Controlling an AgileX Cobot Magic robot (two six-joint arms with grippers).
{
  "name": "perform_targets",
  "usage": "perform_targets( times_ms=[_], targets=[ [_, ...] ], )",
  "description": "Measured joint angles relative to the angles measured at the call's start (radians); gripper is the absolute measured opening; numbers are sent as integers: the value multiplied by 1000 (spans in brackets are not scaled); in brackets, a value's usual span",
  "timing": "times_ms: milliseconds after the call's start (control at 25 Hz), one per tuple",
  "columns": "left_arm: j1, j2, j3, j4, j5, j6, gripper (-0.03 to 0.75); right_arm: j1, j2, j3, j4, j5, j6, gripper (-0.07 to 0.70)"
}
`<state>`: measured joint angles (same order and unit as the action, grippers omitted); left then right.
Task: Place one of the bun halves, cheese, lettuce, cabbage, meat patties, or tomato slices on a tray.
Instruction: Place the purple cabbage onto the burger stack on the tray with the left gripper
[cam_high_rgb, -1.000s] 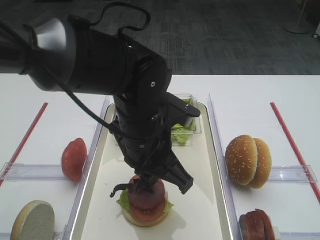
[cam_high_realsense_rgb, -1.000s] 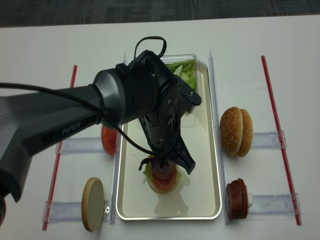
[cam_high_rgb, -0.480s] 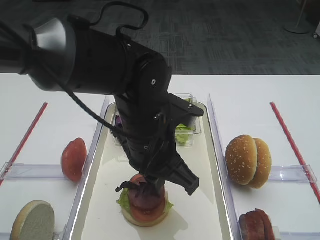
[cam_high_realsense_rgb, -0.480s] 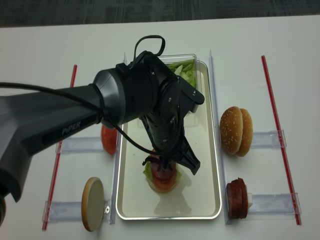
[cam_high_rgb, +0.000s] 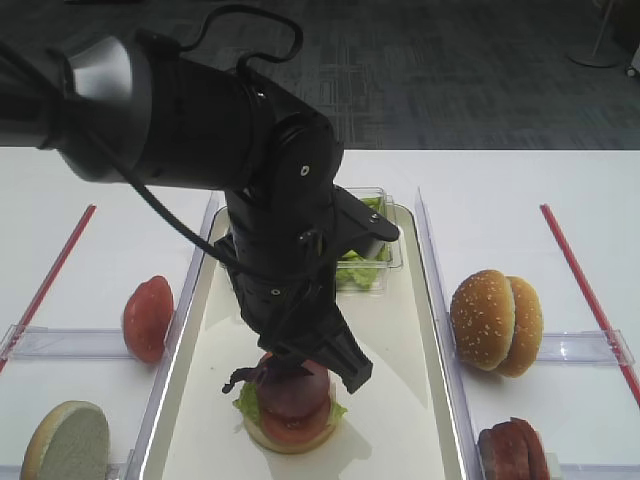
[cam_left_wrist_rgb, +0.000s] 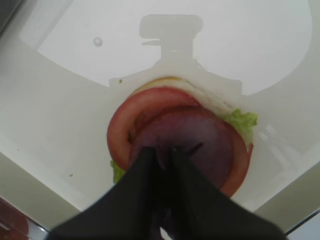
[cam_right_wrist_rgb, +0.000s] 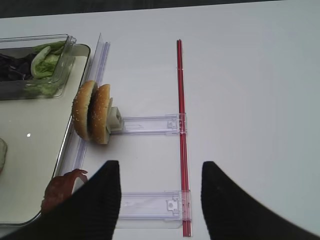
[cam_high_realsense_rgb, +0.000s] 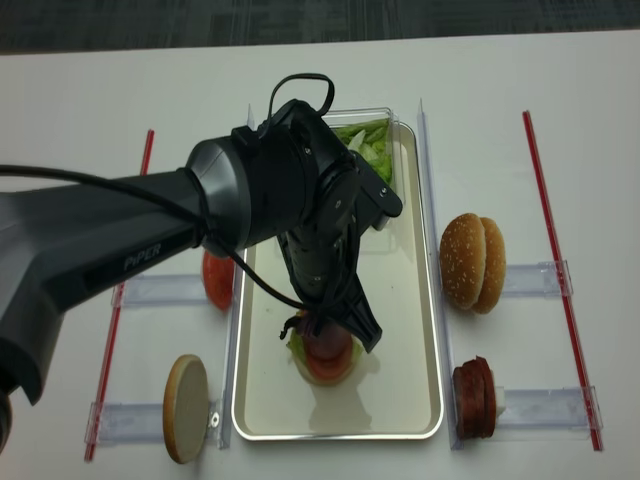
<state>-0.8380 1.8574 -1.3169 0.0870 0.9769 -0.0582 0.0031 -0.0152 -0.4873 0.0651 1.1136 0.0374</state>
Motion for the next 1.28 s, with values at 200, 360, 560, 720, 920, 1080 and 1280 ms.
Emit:
perform_targets(
  times_ms=[200,360,560,720,920,1080,1280],
  targets=[
    [0,0,0,2,1,2,52,0,0,0,0,0,0,400],
    [0,0,0,-52,2,84,52,0,0,0,0,0,0,400],
    [0,0,0,-114,0,131,51,0,0,0,0,0,-2,400],
    [0,0,0,-114,-2,132,51,0,0,0,0,0,-2,400],
    [0,0,0,-112,-2,132,63,0,0,0,0,0,-2,400],
    [0,0,0,-112,-2,132,171,0,0,0,0,0,-2,400],
    [0,0,0,-103,-2,132,372,0,0,0,0,0,-2,400]
  ],
)
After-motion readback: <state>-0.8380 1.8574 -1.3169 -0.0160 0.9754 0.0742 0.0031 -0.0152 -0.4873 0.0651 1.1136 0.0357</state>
